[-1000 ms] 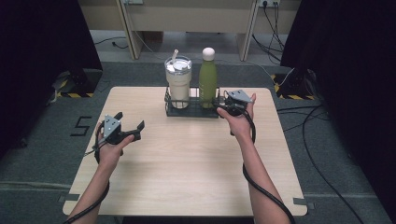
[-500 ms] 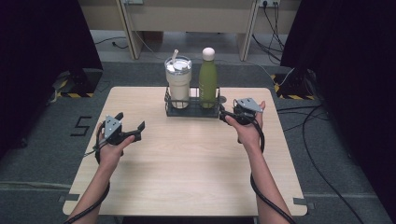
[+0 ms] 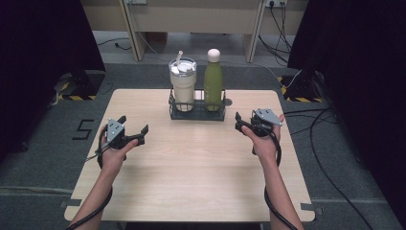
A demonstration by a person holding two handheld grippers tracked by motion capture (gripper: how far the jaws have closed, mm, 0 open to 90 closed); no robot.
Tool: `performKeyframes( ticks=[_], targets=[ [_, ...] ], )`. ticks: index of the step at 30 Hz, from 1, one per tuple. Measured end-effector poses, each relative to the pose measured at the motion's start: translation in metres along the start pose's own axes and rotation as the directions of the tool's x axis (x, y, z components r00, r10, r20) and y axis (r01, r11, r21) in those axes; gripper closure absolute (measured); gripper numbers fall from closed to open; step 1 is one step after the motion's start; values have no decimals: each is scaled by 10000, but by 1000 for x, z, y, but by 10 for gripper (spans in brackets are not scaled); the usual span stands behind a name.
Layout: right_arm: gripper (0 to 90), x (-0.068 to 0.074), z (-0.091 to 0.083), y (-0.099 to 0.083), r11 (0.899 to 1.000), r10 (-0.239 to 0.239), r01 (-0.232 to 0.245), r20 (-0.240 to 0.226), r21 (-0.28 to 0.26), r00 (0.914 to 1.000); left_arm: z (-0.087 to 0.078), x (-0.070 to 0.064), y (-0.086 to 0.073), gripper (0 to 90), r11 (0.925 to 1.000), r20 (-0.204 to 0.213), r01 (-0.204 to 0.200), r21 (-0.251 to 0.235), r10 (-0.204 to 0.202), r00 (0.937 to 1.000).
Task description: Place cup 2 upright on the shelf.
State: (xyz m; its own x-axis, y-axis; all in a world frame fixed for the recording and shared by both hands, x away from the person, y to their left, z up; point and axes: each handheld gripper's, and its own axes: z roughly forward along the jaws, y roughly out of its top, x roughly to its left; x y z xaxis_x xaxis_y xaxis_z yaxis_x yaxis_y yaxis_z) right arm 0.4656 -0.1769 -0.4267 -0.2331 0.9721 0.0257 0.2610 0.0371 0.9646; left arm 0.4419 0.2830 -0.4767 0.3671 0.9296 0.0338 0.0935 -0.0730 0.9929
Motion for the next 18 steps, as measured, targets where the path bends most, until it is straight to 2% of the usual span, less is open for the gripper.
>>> performKeyframes(
  ticks=[5,18],
  targets=[
    [149,-5,-7,-6,9999,126,-125,87,-16,9999,0,0,0,22,10000,15,-12,3,12,10000],
    [151,-20,-30,-24,9999,44,-47,237,116,9997,0,-1,0,22,10000,7,-2,7,2,10000]
  ],
)
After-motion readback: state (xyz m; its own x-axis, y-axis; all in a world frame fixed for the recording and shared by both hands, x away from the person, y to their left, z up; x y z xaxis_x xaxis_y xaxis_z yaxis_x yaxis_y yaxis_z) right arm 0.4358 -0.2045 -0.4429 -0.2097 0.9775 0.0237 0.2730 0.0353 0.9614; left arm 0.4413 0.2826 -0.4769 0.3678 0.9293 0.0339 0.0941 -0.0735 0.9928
